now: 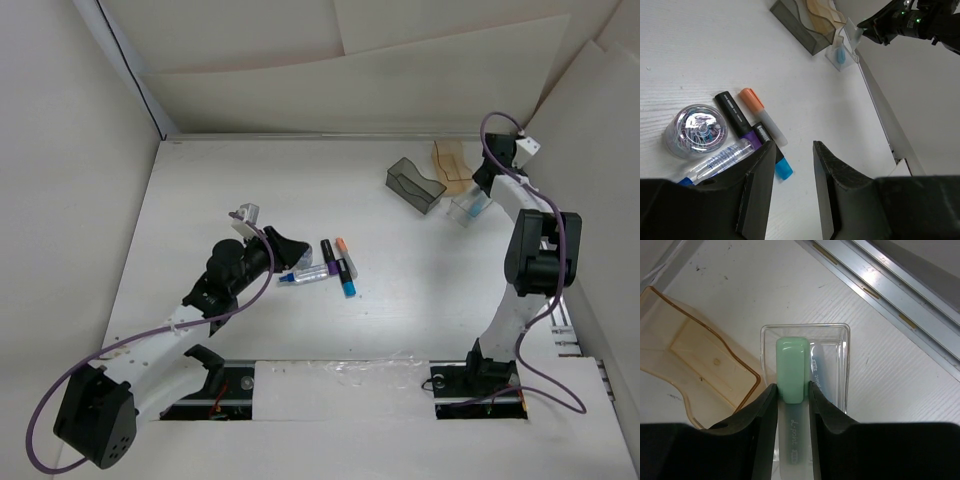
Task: Sort the stationery into containers
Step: Place the pen in the storage box, then pick up the pen from the center of the board.
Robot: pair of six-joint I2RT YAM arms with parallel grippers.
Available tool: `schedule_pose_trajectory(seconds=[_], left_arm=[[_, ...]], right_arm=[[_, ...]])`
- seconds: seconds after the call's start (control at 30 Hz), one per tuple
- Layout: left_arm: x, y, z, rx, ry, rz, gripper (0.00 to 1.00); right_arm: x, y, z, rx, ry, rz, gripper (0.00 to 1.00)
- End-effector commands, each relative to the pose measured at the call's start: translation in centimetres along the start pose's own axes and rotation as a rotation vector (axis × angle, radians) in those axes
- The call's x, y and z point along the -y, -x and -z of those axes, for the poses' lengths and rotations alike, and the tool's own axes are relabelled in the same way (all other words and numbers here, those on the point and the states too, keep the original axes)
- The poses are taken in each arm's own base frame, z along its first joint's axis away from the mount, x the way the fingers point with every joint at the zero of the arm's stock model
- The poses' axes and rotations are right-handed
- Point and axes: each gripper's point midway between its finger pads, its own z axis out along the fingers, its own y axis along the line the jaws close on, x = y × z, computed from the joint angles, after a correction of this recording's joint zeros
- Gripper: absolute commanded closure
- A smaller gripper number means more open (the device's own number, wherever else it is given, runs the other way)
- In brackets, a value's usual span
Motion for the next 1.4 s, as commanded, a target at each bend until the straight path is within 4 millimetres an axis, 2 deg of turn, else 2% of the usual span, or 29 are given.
schedule_pose_trajectory(seconds=[0.0,0.03,0.07,0.17,0.27,0.3,0.37,0.4,0.43,0.47,0.5,0.53,0.57,0.63,0.67,0.7,0.77,0.8,0.83,0.87,0.9,0.93,0.97,1.0,1.07,1.1,1.2,1.3,1.37], left_arm=[[1.2,1.0,-0.1,0.04,-0.049,-0.024,0.67],[1.2,1.0,-0.1,0.04,-0.049,-0.024,0.67],[1.2,1.0,-0.1,0.04,-0.049,-0.024,0.67],[1.2,1.0,-0.1,0.04,-0.049,-0.024,0.67],[1.4,1.2,0.0,0.047,-0.055,-0.026,0.67],[1.2,1.0,0.0,0.04,-0.049,-0.024,0.67],[1.4,1.2,0.2,0.047,-0.055,-0.026,0.67],[1.6,1.4,0.3,0.053,-0.061,-0.027,0.67],[1.3,1.3,0.3,0.052,-0.045,-0.025,0.67],[1.3,1.6,0.4,0.067,-0.042,-0.026,0.67],[1.3,1.6,0.4,0.067,-0.042,-0.026,0.67],[1.2,1.8,0.5,0.074,-0.034,-0.025,0.67],[1.2,1.9,0.5,0.08,-0.028,-0.016,0.67],[1.0,2.0,0.6,0.087,-0.016,-0.015,0.66],[0.8,1.8,0.6,0.08,-0.009,-0.013,0.66],[0.3,1.8,0.6,0.085,0.017,-0.011,0.66],[0.3,2.1,0.9,0.096,0.024,-0.011,0.66],[0.1,2.2,0.9,0.104,0.033,-0.011,0.66],[0.0,2.1,0.9,0.097,0.04,-0.01,0.67],[0.1,2.2,1.1,0.104,0.034,-0.011,0.67],[0.2,2.2,1.1,0.104,0.033,-0.011,0.67],[0.2,2.2,1.1,0.104,0.033,-0.011,0.67],[0.2,2.2,1.1,0.104,0.033,-0.011,0.67],[0.3,2.4,1.0,0.111,0.027,-0.012,0.67],[0.3,2.4,1.0,0.111,0.027,-0.012,0.67],[0.3,2.4,1.0,0.111,0.027,-0.012,0.67],[0.0,2.1,1.1,0.104,0.033,-0.011,0.67],[0.0,2.1,1.1,0.104,0.033,-0.011,0.67],[-0.2,1.9,0.9,0.097,0.04,-0.01,0.67]], right_arm=[[-0.4,2.4,1.0,0.064,0.012,-0.049,0.69],[-0.2,2.3,1.2,0.062,0.012,-0.049,0.65],[-0.2,2.3,1.2,0.062,0.012,-0.049,0.57],[-0.3,2.4,1.8,0.057,0.032,-0.051,0.49],[-0.5,3.2,2.8,0.07,0.053,-0.062,0.45],[-0.6,4.2,3.7,0.09,0.067,-0.074,0.45],[-1.3,4.6,5.1,0.102,0.1,-0.077,0.45],[-1.3,4.0,5.8,0.095,0.107,-0.058,0.47],[-1.7,5.0,7.6,0.125,0.132,-0.057,0.53],[-3.3,4.3,9.2,0.123,0.176,-0.04,0.57],[-3.9,3.2,10.3,0.11,0.207,-0.009,0.62],[-5.1,3.4,12.3,0.129,0.265,0.012,0.75],[-7.8,1.5,14.6,0.109,0.357,0.054,0.8],[-10.3,-1.1,17.1,0.072,0.464,0.13,0.96],[-11.3,-3.1,18.2,0.038,0.515,0.174,1.0],[-13.6,-5.6,20.8,-0.004,0.615,0.227,1.0],[-14.8,-10.2,22.2,-0.074,0.693,0.349,1.0],[-15.8,-12.5,24.4,-0.105,0.754,0.391,1.0],[-16.1,-14.5,25.1,-0.136,0.782,0.438,1.0],[-16.6,-17.5,26.7,-0.18,0.848,0.52,1.0],[-16.2,-18.2,26.4,-0.2,0.832,0.537,0.97],[-16.5,-20.2,27.9,-0.221,0.865,0.588,0.9],[-16.6,-21.3,28.6,-0.227,0.883,0.62,0.79],[-16.3,-22.6,28.6,-0.242,0.873,0.661,0.61],[-16.1,-24.4,29.0,-0.242,0.859,0.716,0.52],[-15.7,-25.3,28.3,-0.264,0.838,0.738,0.52],[-15.7,-26.7,28.1,-0.29,0.838,0.761,0.51],[-15.8,-28.0,29.0,-0.319,0.871,0.795,0.49],[-15.5,-29.4,28.6,-0.335,0.85,0.825,0.49]])
